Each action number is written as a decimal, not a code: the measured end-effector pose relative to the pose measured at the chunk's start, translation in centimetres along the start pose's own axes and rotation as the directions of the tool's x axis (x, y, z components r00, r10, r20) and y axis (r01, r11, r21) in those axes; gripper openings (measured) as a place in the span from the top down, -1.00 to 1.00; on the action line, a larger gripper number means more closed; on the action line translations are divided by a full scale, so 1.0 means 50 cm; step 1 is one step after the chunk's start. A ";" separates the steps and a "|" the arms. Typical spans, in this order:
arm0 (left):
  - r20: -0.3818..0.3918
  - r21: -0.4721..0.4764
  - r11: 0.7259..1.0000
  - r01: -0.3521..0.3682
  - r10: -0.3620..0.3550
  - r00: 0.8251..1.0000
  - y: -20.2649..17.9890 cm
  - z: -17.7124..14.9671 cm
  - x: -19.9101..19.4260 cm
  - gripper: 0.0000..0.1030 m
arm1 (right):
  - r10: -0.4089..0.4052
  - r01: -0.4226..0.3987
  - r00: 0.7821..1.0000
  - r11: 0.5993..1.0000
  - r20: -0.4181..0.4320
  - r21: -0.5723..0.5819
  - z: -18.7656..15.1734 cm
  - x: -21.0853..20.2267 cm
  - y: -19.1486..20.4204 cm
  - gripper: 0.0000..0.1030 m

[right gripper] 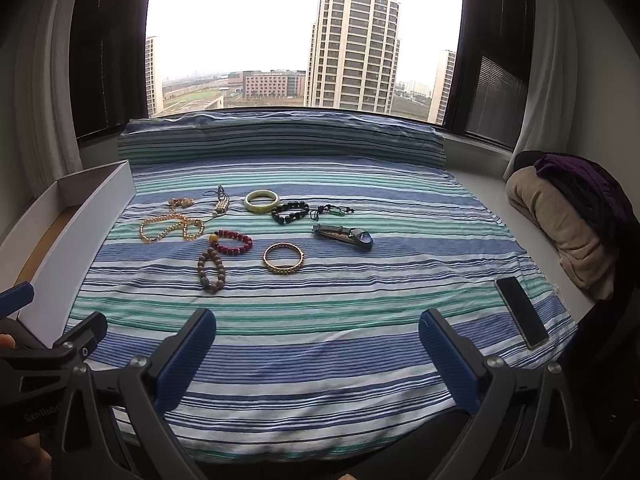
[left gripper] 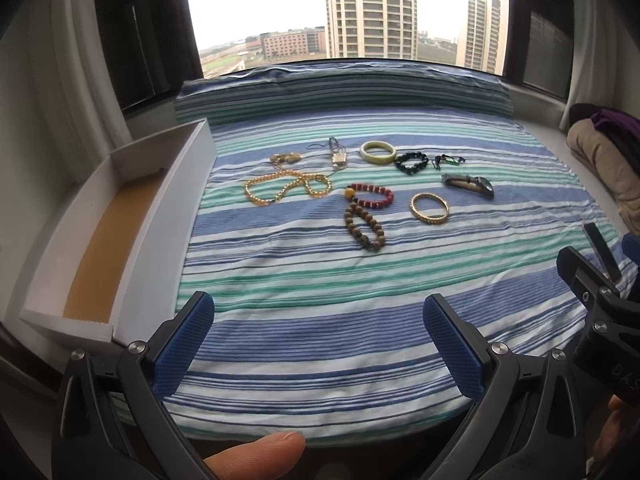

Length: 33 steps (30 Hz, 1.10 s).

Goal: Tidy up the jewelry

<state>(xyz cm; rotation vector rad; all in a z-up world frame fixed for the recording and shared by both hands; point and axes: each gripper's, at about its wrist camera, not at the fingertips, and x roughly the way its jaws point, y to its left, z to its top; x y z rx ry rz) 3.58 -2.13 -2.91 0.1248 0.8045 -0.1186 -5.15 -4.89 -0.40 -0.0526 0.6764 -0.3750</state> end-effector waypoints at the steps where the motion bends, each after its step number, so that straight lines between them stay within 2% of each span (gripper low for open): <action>1: -0.001 0.002 1.000 0.001 -0.001 1.000 -0.001 0.000 0.002 -0.99 | -0.001 0.001 1.000 1.000 -0.002 0.000 0.001 0.003 0.000 -1.00; 17: -0.043 0.024 0.999 -0.024 0.025 0.999 -0.019 0.017 0.065 -0.99 | -0.016 0.016 0.999 1.000 -0.042 0.010 0.012 0.063 -0.013 -1.00; 26: -0.069 0.055 0.998 -0.041 0.045 0.997 -0.021 0.031 0.117 -0.99 | -0.012 0.011 0.999 1.000 -0.045 -0.029 0.015 0.102 -0.009 -1.00; 30: -0.118 0.044 0.999 -0.016 0.021 0.993 0.016 0.050 0.162 -0.99 | 0.006 -0.008 0.999 0.999 -0.053 -0.040 0.021 0.134 -0.024 -1.00; 33: -0.151 0.030 0.999 -0.014 0.018 0.988 0.054 0.072 0.201 -0.99 | 0.070 -0.071 0.996 0.997 -0.063 -0.014 0.035 0.162 -0.049 -1.00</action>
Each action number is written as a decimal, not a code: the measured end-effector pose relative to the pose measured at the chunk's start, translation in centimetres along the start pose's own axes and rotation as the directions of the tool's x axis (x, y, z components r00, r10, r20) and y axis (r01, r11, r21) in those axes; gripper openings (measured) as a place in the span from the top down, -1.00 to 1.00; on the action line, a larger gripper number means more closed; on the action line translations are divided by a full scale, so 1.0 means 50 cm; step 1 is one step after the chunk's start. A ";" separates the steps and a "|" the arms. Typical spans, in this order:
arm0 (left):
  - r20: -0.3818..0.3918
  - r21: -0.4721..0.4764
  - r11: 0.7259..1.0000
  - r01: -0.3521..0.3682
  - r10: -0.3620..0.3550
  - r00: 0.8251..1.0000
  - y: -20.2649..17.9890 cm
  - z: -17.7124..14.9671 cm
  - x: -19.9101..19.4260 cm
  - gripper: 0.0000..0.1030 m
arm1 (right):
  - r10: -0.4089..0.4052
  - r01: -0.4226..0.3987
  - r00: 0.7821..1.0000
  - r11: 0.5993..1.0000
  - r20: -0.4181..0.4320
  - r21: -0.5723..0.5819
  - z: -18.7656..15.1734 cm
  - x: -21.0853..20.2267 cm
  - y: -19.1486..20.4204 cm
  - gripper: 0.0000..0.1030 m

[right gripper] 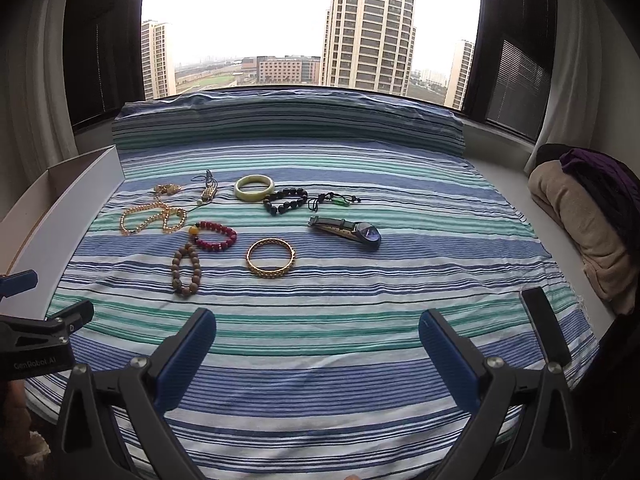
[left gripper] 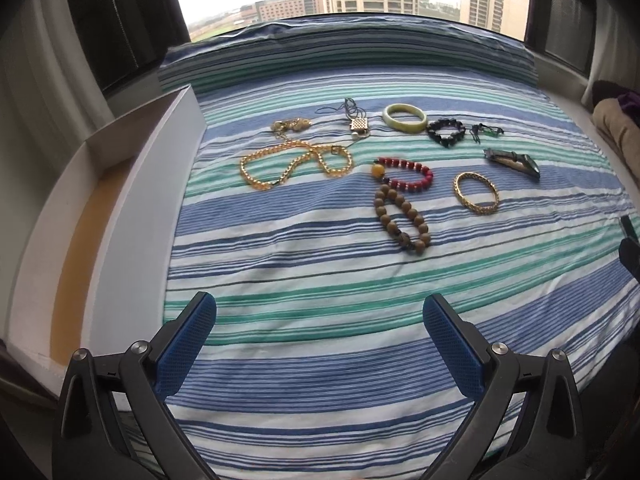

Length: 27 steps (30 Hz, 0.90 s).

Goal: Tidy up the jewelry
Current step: 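Grasp the wooden bead bracelet with the left tool while the right tool grasps the black watch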

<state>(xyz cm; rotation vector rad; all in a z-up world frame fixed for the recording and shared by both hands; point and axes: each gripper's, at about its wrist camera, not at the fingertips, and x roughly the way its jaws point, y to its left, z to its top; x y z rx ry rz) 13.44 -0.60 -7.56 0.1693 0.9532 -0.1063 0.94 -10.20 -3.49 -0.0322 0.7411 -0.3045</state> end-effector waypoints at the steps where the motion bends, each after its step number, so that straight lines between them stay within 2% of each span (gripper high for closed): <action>1: -0.006 0.009 1.000 0.001 -0.001 1.000 0.009 0.009 0.011 -0.99 | 0.018 -0.017 1.000 1.000 -0.005 0.012 0.006 0.009 -0.010 -1.00; 4: -0.058 0.026 0.998 0.061 -0.059 0.997 0.024 0.032 0.046 -0.99 | 0.071 -0.070 0.997 0.997 -0.028 0.030 0.022 0.042 -0.031 -1.00; 8: -0.147 0.030 0.986 0.163 -0.157 0.977 -0.005 0.058 0.106 -0.99 | 0.154 -0.153 0.982 0.988 -0.105 0.023 0.040 0.105 -0.034 -1.00; 12: -0.195 0.032 0.979 0.202 -0.192 0.962 -0.086 0.088 0.164 -0.99 | 0.120 -0.128 0.981 0.991 -0.155 -0.040 0.056 0.162 -0.022 -1.00; 16: -0.210 0.040 0.992 0.118 -0.107 0.972 -0.148 0.111 0.235 -0.98 | 0.113 -0.120 0.980 0.992 -0.161 -0.036 0.065 0.181 -0.027 -1.00; 18: -0.248 0.028 0.996 0.082 -0.072 0.966 -0.156 0.115 0.281 -0.90 | 0.109 -0.116 0.981 0.992 -0.162 -0.038 0.064 0.179 -0.037 -1.00; 19: -0.283 0.016 0.997 0.080 -0.072 0.956 -0.158 0.114 0.302 -0.82 | 0.106 -0.113 0.981 0.993 -0.162 -0.039 0.063 0.180 -0.044 -1.00; 20: -0.271 -0.020 0.995 0.101 -0.103 0.957 -0.152 0.117 0.306 -0.83 | 0.103 -0.111 0.981 0.993 -0.164 -0.037 0.061 0.180 -0.052 -1.00; 23: -0.271 -0.018 0.995 0.094 -0.095 0.958 -0.154 0.126 0.300 -0.72 | 0.091 -0.091 0.984 0.996 -0.153 0.007 0.064 0.180 -0.097 -1.00; 26: -0.257 -0.007 0.994 0.110 -0.108 0.960 -0.158 0.128 0.286 -0.46 | 0.081 -0.074 0.988 0.995 -0.132 0.060 0.077 0.186 -0.154 -1.00; 27: -0.253 -0.001 0.994 0.113 -0.110 0.961 -0.158 0.128 0.281 -0.31 | 0.084 -0.075 0.988 0.995 -0.133 0.073 0.082 0.192 -0.171 -1.00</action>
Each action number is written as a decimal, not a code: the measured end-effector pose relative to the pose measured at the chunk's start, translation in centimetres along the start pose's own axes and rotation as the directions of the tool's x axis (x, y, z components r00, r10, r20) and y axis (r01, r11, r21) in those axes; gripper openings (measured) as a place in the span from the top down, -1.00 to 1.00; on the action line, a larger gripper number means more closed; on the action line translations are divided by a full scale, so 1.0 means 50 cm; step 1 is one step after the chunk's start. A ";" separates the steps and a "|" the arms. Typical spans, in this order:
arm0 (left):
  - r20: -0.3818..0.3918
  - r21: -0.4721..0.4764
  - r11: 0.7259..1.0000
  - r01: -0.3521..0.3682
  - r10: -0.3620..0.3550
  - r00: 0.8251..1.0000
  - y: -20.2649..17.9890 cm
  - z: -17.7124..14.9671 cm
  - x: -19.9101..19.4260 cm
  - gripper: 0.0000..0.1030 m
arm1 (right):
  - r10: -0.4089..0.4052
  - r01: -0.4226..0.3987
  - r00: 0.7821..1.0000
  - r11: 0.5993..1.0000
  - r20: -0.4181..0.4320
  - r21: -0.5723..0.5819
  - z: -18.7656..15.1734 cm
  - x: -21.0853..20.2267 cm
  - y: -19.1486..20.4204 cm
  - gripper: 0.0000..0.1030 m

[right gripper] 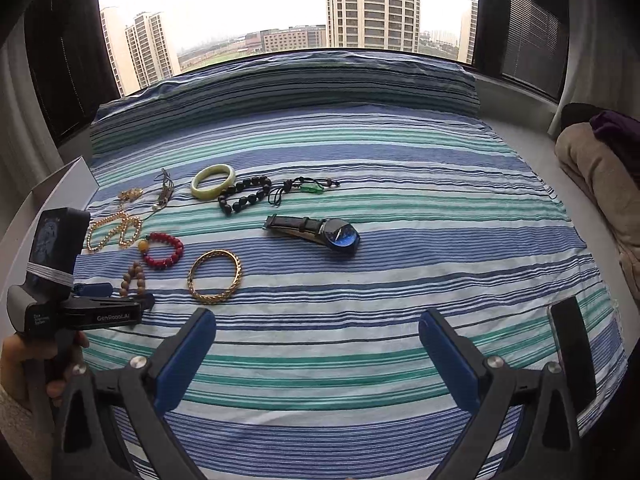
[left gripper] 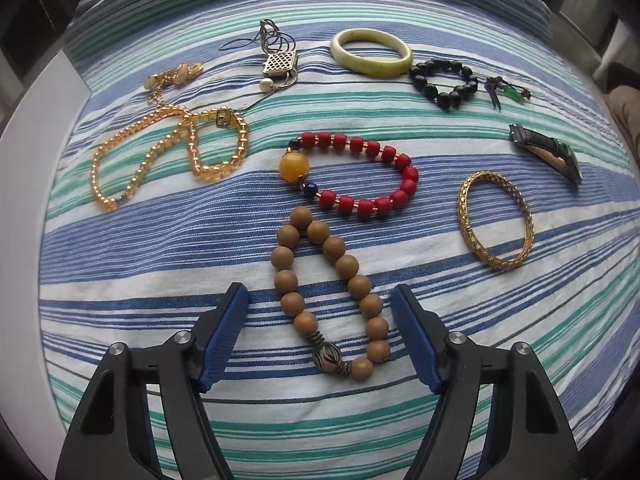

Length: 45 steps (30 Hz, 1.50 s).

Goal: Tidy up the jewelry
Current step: 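Grasp the wooden bead bracelet with the left tool while the right tool grasps the black watch, then carry the bracelet and watch into the white tray and open both tools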

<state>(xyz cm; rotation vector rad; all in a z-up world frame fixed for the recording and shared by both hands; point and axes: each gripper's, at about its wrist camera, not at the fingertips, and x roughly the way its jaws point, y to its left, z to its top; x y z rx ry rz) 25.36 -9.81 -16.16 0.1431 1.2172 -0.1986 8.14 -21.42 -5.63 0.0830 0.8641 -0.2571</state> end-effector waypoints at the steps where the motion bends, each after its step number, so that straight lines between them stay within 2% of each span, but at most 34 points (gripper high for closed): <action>1: 0.004 0.004 1.000 0.003 -0.003 1.000 -0.001 0.002 -0.005 -0.08 | 0.011 -0.011 1.000 1.000 0.001 0.007 0.007 0.005 -0.014 -1.00; 2: 0.005 0.007 1.000 0.006 -0.006 1.000 -0.001 0.002 -0.012 0.06 | 0.025 -0.025 1.000 1.000 0.002 0.008 0.015 0.013 -0.025 -1.00; 3: 0.005 0.008 1.000 0.006 -0.006 1.000 0.002 0.004 -0.016 0.42 | 0.043 -0.043 0.999 0.999 -0.004 -0.004 0.023 0.025 -0.032 -1.00; 4: 0.002 0.005 1.000 0.012 -0.012 1.000 0.006 0.006 -0.019 0.56 | 0.069 -0.069 0.997 0.997 -0.022 -0.032 0.031 0.041 -0.032 -1.00; 8: -0.023 -0.016 0.997 0.075 -0.076 0.997 0.033 0.009 -0.032 0.57 | 0.166 -0.194 0.975 0.960 -0.147 -0.203 0.074 0.129 -0.009 -0.98; 12: -0.034 -0.031 0.993 0.112 -0.113 0.993 0.063 0.000 -0.052 0.58 | 0.149 -0.241 0.955 0.892 -0.255 -0.381 0.109 0.219 0.033 -0.98; 14: -0.030 -0.033 0.993 0.113 -0.114 0.993 0.076 -0.006 -0.064 0.58 | 0.143 -0.279 0.938 0.852 -0.317 -0.443 0.124 0.266 0.051 -0.96; 15: -0.027 -0.033 0.993 0.115 -0.116 0.993 0.080 -0.007 -0.072 0.58 | 0.132 -0.293 0.929 0.835 -0.346 -0.466 0.130 0.288 0.059 -0.81; 17: -0.022 -0.031 0.992 0.119 -0.119 0.993 0.081 -0.015 -0.089 0.61 | 0.109 -0.308 0.916 0.808 -0.387 -0.502 0.142 0.327 0.072 -0.63; 18: -0.022 -0.023 0.993 0.119 -0.119 0.993 0.086 -0.023 -0.079 0.96 | 0.090 -0.298 0.919 0.797 -0.384 -0.526 0.150 0.341 0.078 -0.63; 19: -0.022 -0.023 0.992 0.127 -0.128 0.992 0.089 -0.024 -0.083 1.00 | 0.081 -0.303 0.913 0.790 -0.401 -0.532 0.158 0.355 0.082 -0.63; 22: -0.013 -0.017 0.991 0.130 -0.131 0.991 0.091 -0.031 -0.087 1.00 | 0.081 -0.332 0.892 0.785 -0.445 -0.524 0.182 0.389 0.091 -0.55; 27: -0.022 -0.019 0.990 0.141 -0.142 0.990 0.082 -0.029 -0.068 1.00 | 0.053 -0.351 0.869 0.767 -0.492 -0.538 0.189 0.414 0.112 -0.17; 28: -0.022 -0.022 0.989 0.147 -0.148 0.989 0.083 -0.029 -0.066 1.00 | 0.056 -0.353 0.867 0.769 -0.495 -0.533 0.191 0.414 0.117 -0.09; 30: -0.027 -0.032 0.986 0.163 -0.164 0.986 0.087 -0.031 -0.061 1.00 | 0.055 -0.347 0.867 0.781 -0.496 -0.520 0.198 0.416 0.128 0.30; 33: -0.037 -0.026 0.986 0.165 -0.166 0.985 0.089 -0.037 -0.056 1.00 | 0.035 -0.311 0.876 0.803 -0.480 -0.508 0.205 0.418 0.135 0.44; 35: -0.050 -0.024 0.983 0.180 -0.181 0.982 0.088 -0.040 -0.048 0.95 | 0.031 -0.292 0.881 0.820 -0.472 -0.493 0.210 0.419 0.136 0.49; 38: -0.047 -0.021 0.980 0.200 -0.201 0.979 0.085 -0.042 -0.047 0.65 | 0.037 -0.257 0.892 0.862 -0.451 -0.438 0.216 0.408 0.133 0.58; 39: -0.048 -0.020 0.978 0.207 -0.208 0.977 0.082 -0.041 -0.048 0.36 | 0.051 -0.257 0.893 0.873 -0.448 -0.414 0.221 0.402 0.124 0.59; 40: -0.043 -0.015 0.979 0.202 -0.202 0.978 0.076 -0.041 -0.050 -0.03 | 0.064 -0.259 0.895 0.881 -0.442 -0.396 0.224 0.396 0.122 0.59; 41: -0.042 -0.004 0.983 0.182 -0.182 0.982 0.069 -0.042 -0.051 -0.29 | 0.080 -0.264 0.896 0.887 -0.437 -0.379 0.226 0.391 0.120 0.59; 42: -0.037 0.011 0.988 0.152 -0.152 0.988 0.060 -0.043 -0.051 -0.67 | 0.101 -0.276 0.894 0.892 -0.437 -0.358 0.230 0.377 0.120 0.59; 43: -0.026 0.032 0.992 0.124 -0.123 0.992 0.049 -0.044 -0.052 -0.73 | 0.116 -0.283 0.892 0.896 -0.436 -0.341 0.232 0.374 0.118 0.59; 45: -0.032 0.057 0.993 0.099 -0.098 0.995 0.038 -0.046 -0.047 -0.73 | 0.140 -0.293 0.892 0.903 -0.430 -0.313 0.235 0.364 0.114 0.59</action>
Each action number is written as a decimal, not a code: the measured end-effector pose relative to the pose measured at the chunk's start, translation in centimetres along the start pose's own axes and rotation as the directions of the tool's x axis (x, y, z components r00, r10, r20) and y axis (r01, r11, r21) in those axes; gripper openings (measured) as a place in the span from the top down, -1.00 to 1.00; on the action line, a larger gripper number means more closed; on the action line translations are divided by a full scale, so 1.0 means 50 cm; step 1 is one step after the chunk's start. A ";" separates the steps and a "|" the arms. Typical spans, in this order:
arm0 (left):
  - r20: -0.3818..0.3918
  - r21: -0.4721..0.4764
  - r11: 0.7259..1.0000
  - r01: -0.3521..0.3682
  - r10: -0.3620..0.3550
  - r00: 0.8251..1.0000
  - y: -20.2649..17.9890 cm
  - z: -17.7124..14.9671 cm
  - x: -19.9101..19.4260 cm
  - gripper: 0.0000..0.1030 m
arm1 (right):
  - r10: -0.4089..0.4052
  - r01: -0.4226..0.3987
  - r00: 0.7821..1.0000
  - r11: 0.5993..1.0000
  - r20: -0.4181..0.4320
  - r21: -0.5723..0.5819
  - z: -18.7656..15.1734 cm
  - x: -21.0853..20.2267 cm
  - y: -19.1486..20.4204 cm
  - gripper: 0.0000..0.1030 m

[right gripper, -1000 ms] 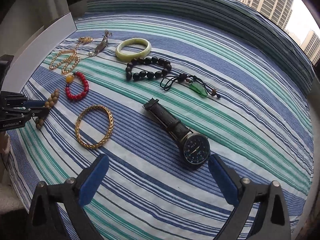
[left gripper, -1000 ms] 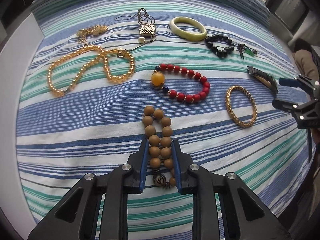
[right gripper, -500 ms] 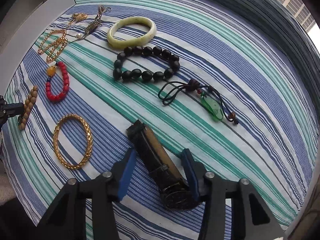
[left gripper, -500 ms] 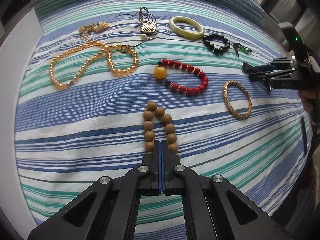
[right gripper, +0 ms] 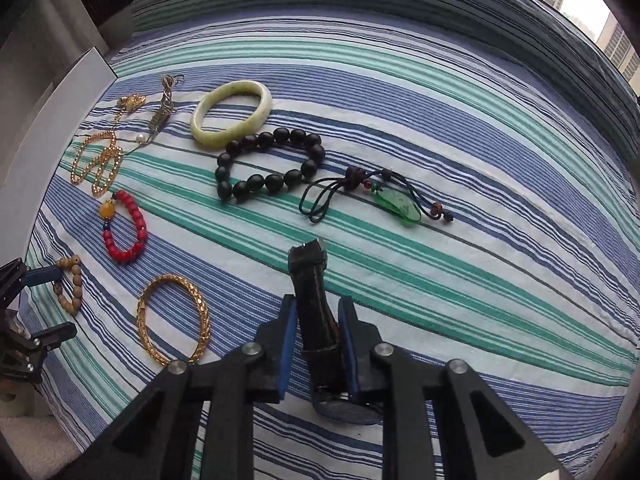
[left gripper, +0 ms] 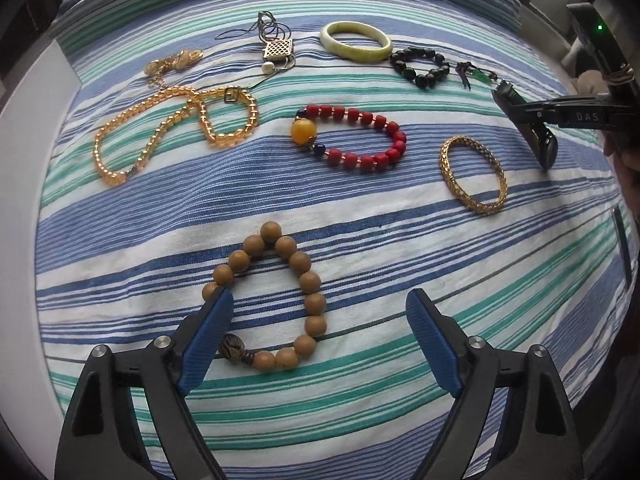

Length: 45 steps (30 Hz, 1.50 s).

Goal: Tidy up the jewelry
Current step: 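Carry the bracelet and watch into the white tray and open both tools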

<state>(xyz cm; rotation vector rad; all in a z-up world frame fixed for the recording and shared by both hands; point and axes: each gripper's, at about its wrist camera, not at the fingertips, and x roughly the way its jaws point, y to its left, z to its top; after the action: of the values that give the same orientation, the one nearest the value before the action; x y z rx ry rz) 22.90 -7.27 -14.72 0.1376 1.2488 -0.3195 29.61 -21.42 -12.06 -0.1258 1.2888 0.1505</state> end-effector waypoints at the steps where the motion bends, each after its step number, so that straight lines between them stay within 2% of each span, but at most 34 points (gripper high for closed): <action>1: -0.010 -0.006 1.000 0.004 -0.004 1.000 0.002 0.001 0.005 -0.73 | 0.006 -0.006 1.000 1.000 0.008 0.009 0.000 -0.004 -0.002 0.59; 3: -0.018 -0.035 0.999 0.012 -0.013 1.000 0.012 0.006 0.015 -0.67 | 0.031 -0.032 0.999 0.999 0.024 0.038 -0.012 -0.008 -0.019 0.59; 5: 0.001 -0.024 0.999 -0.046 0.046 0.999 0.015 0.007 0.014 -0.25 | 0.035 -0.037 0.999 0.998 0.036 0.049 -0.013 -0.014 -0.023 0.59; 6: 0.012 -0.008 0.997 -0.073 0.073 0.997 0.015 0.008 0.010 0.37 | 0.033 -0.036 0.999 0.998 0.043 0.052 -0.016 -0.013 -0.025 0.60; 7: 0.007 -0.010 0.999 -0.050 0.050 0.999 0.020 0.010 0.010 0.79 | 0.033 -0.035 0.998 0.998 0.048 0.056 -0.018 -0.011 -0.028 0.60; 11: -0.016 -0.034 0.999 -0.014 0.014 1.000 0.039 0.016 0.014 0.83 | 0.046 -0.052 0.996 0.996 0.075 0.071 -0.046 -0.018 -0.035 0.60; 14: 0.000 -0.065 0.997 0.029 -0.029 1.000 0.055 0.011 0.002 0.84 | 0.069 -0.079 0.993 0.993 0.100 0.093 -0.053 -0.037 -0.033 0.60; 20: 0.077 -0.127 0.988 0.093 -0.083 0.994 0.090 0.001 -0.076 0.84 | 0.120 -0.137 0.982 0.984 0.148 0.117 -0.065 -0.096 -0.020 0.62; 25: 0.151 -0.166 0.978 0.126 -0.101 0.983 0.114 -0.010 -0.154 0.84 | 0.171 -0.188 0.968 0.979 0.183 0.082 -0.062 -0.144 0.037 0.63; 30: 0.232 -0.196 0.966 0.168 -0.121 0.965 0.160 -0.031 -0.249 0.83 | 0.200 -0.212 0.955 0.977 0.221 0.030 -0.045 -0.200 0.109 0.65; 35: 0.303 -0.223 0.956 0.189 -0.117 0.946 0.206 -0.056 -0.347 0.83 | 0.260 -0.261 0.933 0.965 0.248 -0.028 -0.033 -0.257 0.193 0.65; 39: 0.345 -0.240 0.954 0.179 -0.089 0.935 0.250 -0.073 -0.420 0.83 | 0.306 -0.294 0.915 0.952 0.264 -0.086 -0.022 -0.301 0.277 0.65; 45: 0.383 -0.292 0.950 0.112 0.009 0.924 0.349 -0.120 -0.524 0.83 | 0.411 -0.367 0.871 0.909 0.268 -0.200 0.008 -0.363 0.448 0.65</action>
<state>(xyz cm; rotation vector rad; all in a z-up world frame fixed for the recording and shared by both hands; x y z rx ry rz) 15.58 15.19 6.96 -0.2214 0.9007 -0.1809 20.99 -0.06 5.30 0.0388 0.9785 0.5911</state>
